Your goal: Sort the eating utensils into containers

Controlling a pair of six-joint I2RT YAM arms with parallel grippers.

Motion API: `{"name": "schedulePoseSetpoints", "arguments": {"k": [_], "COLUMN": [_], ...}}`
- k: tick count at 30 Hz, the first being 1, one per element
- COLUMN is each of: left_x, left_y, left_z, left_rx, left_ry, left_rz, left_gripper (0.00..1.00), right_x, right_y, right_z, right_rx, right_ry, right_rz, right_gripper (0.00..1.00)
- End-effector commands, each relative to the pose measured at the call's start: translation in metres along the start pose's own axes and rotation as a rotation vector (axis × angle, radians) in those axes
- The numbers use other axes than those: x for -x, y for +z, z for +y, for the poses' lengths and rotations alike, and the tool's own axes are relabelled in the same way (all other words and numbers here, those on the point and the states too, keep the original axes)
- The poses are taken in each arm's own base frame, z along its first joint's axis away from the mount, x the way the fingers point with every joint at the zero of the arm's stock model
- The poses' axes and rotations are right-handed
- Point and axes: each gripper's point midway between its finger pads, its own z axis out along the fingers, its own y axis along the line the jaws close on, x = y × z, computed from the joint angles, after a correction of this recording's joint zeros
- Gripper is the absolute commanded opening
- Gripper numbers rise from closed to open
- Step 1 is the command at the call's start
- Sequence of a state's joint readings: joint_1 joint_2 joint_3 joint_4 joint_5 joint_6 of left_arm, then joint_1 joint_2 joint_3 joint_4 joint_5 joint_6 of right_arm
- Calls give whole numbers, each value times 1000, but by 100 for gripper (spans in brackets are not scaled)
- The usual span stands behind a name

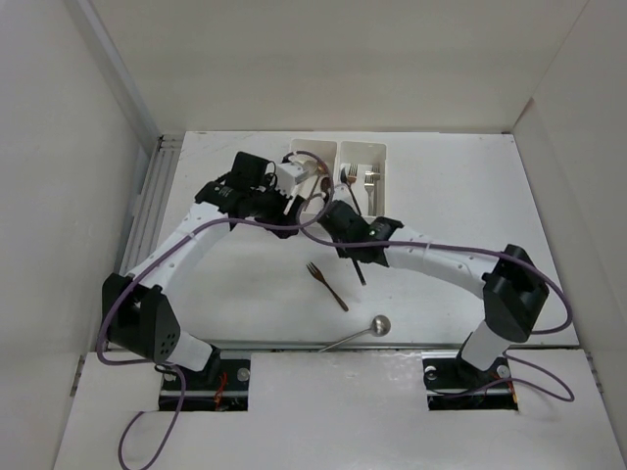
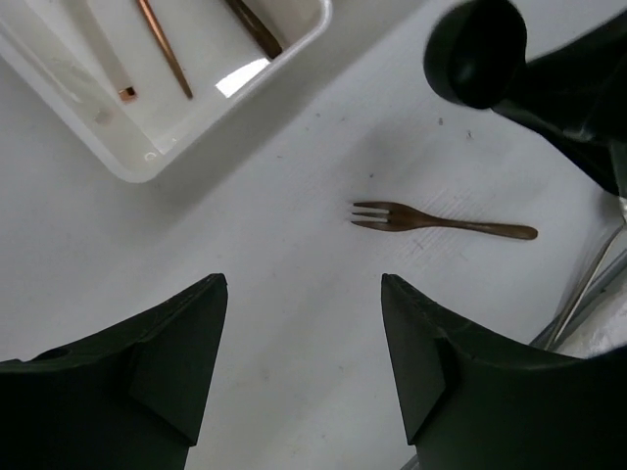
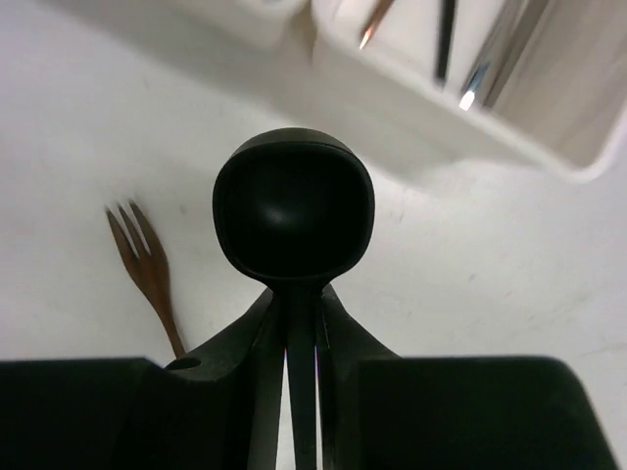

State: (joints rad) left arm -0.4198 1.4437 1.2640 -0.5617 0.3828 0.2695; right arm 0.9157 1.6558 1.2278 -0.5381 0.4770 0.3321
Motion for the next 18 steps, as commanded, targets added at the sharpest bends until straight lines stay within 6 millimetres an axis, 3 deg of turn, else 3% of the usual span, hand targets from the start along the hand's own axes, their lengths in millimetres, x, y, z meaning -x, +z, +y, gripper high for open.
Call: {"name": "schedulePoseSetpoints", "arguments": {"k": [1, 3, 4, 5, 6, 7, 8, 9, 11, 12, 13, 14, 15, 16, 17, 18], "left_x": [11, 12, 13, 13, 13, 15, 13, 13, 9, 10, 6, 2, 1, -2, -5, -5], "left_y": [-21, -26, -27, -28, -28, -31, -32, -34, -33, -35, -32, -29, -32, -30, -31, -30], "left_z": [-23, -31, -38, -37, -37, -35, -35, -33, -29, -32, -33, -38, -39, -43, -43, -45], "left_rx": [-91, -137, -179, -184, -184, -176, -178, -163, -124, -112, -110, -122, -122, -130, -132, -129], "left_ry": [79, 64, 65, 42, 42, 40, 36, 40, 44, 58, 61, 66, 66, 69, 65, 73], "left_rz": [-55, -70, -79, -83, -83, -92, -84, -89, -75, -78, -64, -53, -52, -43, -33, -29], "left_gripper": [62, 64, 64, 64, 64, 64, 64, 64, 64, 64, 64, 64, 64, 64, 64, 64], "right_x": [89, 112, 143, 157, 183, 175, 209, 210, 233, 260, 252, 255, 269, 255, 251, 248], "right_y": [-37, -32, -37, -34, -22, -6, -7, 22, 45, 39, 70, 81, 78, 104, 110, 112], "right_z": [-17, -16, -23, -25, -33, -27, -40, -36, -36, -34, -18, -14, -10, -1, 2, 3], "right_rx": [-59, -59, -59, -55, -67, -66, -64, -63, 12, 52, 76, 111, 135, 134, 141, 136], "right_ry": [76, 96, 145, 168, 219, 199, 267, 260, 318, 346, 334, 344, 348, 331, 324, 319], "right_rz": [-248, -296, -359, -377, -403, -370, -428, -397, -402, -443, -397, -387, -407, -360, -340, -323], "right_gripper": [0, 0, 0, 0, 0, 0, 0, 0, 0, 0, 10, 18, 28, 58, 68, 73]}}
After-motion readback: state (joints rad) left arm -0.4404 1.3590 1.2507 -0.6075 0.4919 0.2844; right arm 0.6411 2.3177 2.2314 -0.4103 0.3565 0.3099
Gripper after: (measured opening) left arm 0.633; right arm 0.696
